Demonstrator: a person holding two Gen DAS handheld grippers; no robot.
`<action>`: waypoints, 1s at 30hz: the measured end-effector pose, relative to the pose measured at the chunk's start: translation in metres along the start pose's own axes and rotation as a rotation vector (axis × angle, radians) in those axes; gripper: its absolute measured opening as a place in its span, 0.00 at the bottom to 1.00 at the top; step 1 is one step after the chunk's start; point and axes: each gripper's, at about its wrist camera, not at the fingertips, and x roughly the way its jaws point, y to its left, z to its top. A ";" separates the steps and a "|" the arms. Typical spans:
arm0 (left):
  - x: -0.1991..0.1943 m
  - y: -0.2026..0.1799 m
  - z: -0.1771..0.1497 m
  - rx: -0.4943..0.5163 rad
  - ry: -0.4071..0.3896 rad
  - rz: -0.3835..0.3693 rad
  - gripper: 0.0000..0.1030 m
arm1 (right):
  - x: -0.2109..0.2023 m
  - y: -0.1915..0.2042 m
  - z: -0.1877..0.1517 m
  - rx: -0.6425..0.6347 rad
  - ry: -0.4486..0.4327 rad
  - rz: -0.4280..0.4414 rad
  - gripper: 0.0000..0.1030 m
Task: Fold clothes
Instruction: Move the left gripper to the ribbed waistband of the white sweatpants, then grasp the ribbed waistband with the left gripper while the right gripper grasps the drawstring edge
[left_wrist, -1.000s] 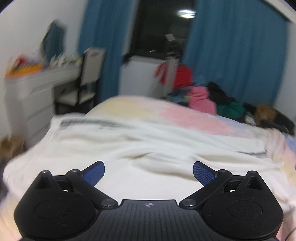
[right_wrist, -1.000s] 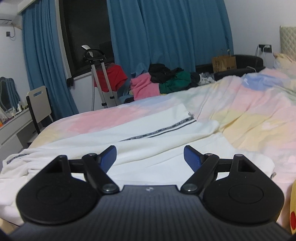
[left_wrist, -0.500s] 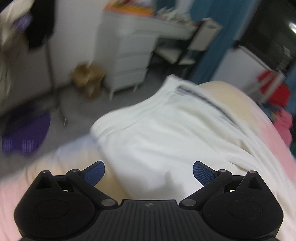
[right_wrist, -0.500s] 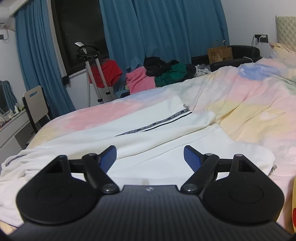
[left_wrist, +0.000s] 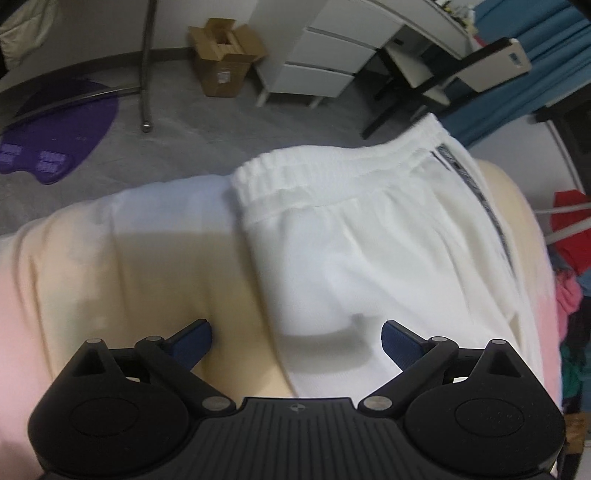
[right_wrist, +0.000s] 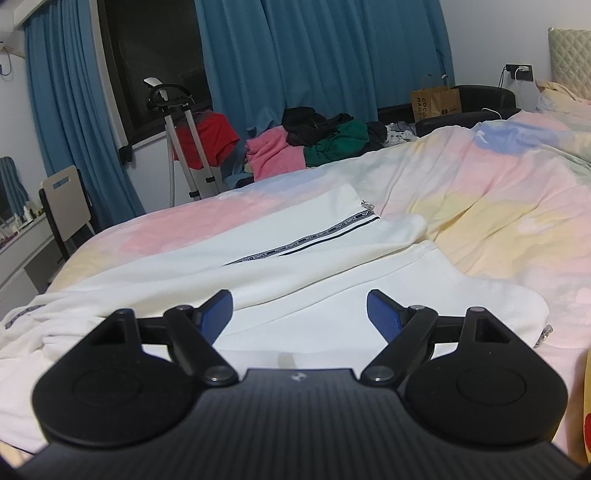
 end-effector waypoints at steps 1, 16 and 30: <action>0.000 -0.001 0.000 0.005 0.002 -0.015 0.96 | 0.001 -0.001 0.000 0.006 0.002 -0.009 0.79; -0.008 0.017 -0.004 -0.136 0.051 -0.263 0.90 | 0.010 -0.061 -0.002 0.305 0.044 -0.205 0.79; 0.025 0.023 -0.001 -0.221 0.096 -0.340 0.74 | 0.040 -0.153 -0.039 0.785 0.196 -0.334 0.80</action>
